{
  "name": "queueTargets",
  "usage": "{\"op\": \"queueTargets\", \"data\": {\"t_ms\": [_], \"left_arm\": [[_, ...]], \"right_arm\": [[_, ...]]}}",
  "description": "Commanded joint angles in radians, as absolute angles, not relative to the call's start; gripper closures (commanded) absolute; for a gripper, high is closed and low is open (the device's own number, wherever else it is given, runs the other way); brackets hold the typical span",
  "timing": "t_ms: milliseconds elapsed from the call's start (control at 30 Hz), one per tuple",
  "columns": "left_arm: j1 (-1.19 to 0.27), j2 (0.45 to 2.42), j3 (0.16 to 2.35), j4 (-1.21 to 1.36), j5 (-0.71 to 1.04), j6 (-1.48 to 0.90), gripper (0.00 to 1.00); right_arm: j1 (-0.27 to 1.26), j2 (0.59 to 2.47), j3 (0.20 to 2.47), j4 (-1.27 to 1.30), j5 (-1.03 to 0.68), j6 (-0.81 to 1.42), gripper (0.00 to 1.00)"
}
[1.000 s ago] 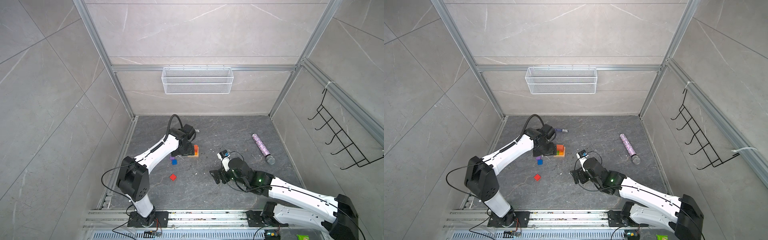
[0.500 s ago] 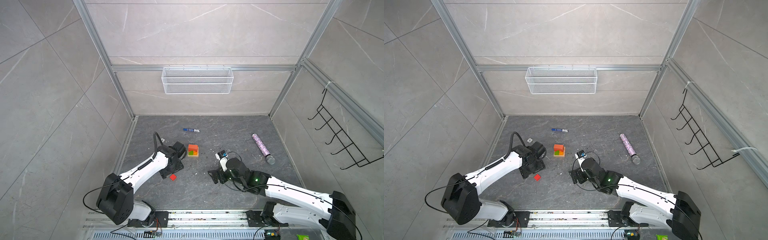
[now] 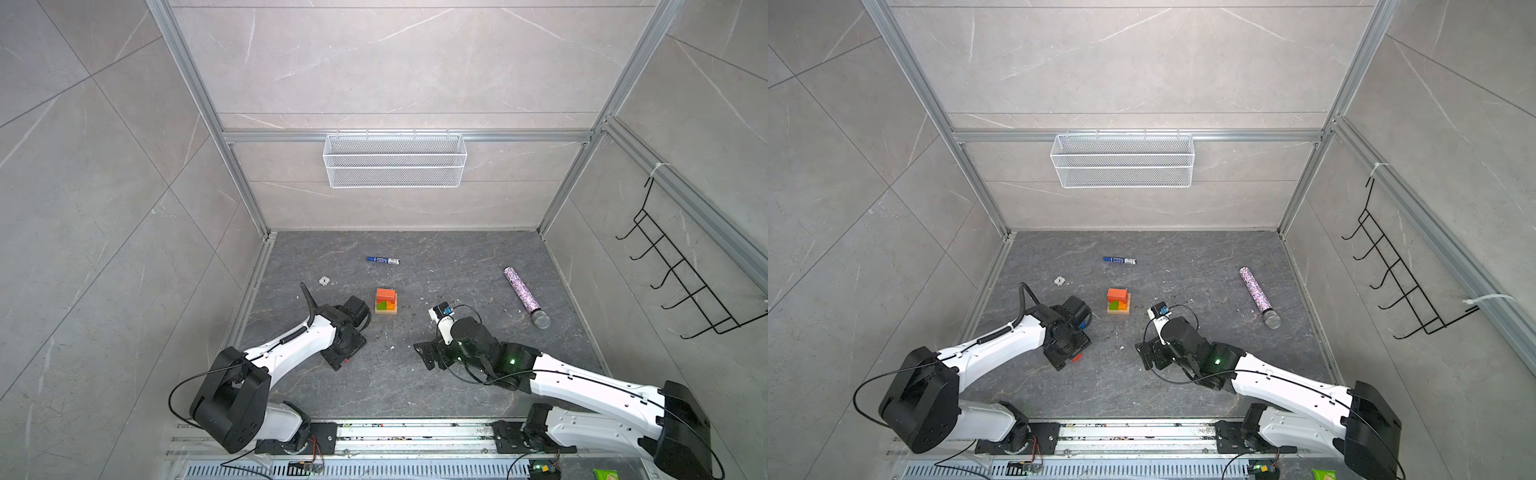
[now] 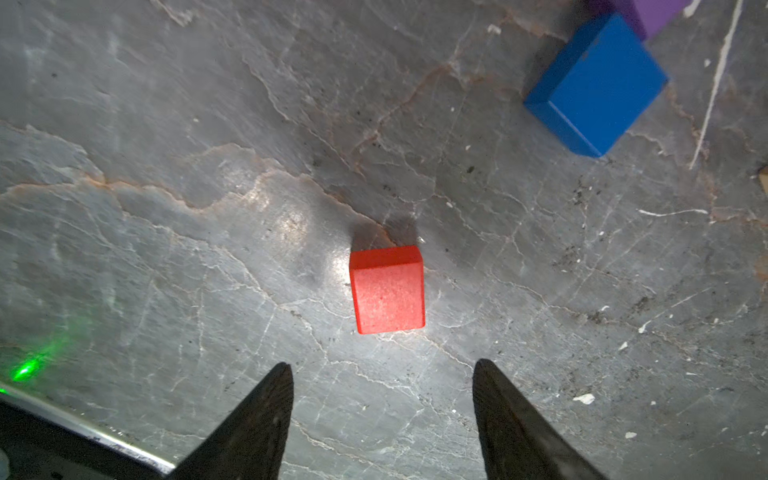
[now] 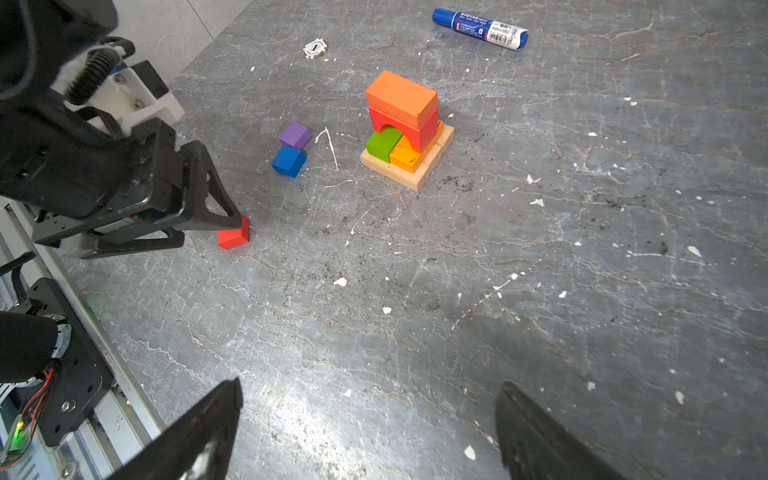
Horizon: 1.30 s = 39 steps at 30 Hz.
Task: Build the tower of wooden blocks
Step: 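Move the left gripper back over the small red cube, then lower the left gripper and close it on the small red cube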
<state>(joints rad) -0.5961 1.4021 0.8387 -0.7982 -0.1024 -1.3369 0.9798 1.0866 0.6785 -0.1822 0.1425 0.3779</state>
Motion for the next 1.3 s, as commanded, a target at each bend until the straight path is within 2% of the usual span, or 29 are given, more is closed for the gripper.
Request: {"op": "queueTargets", "data": {"t_ms": [0,200,600,1267], "left_arm": [[-0.576,1.420,0.839,-0.766,-0.083,-1.354,0.31],[-0.554,1.457,0.837,-0.731,-0.051,-1.332,0.35],[-0.528,1.417,0.769,-0.702,-0.037,-1.342,0.37],[-0.486,1.473,0.754,-0.651,-0.018,-1.273,0.46]], "right_arm": [[0.988,1.078,0.690,-0.194,0.150,0.390,0.05],[0.989,1.078,0.695,-0.205,0.156,0.383,0.05],[0.989,1.106,0.706,-0.199,0.156,0.376,0.05],[0.992,1.106,0.705,-0.207,0.162,0.374,0.06]]}}
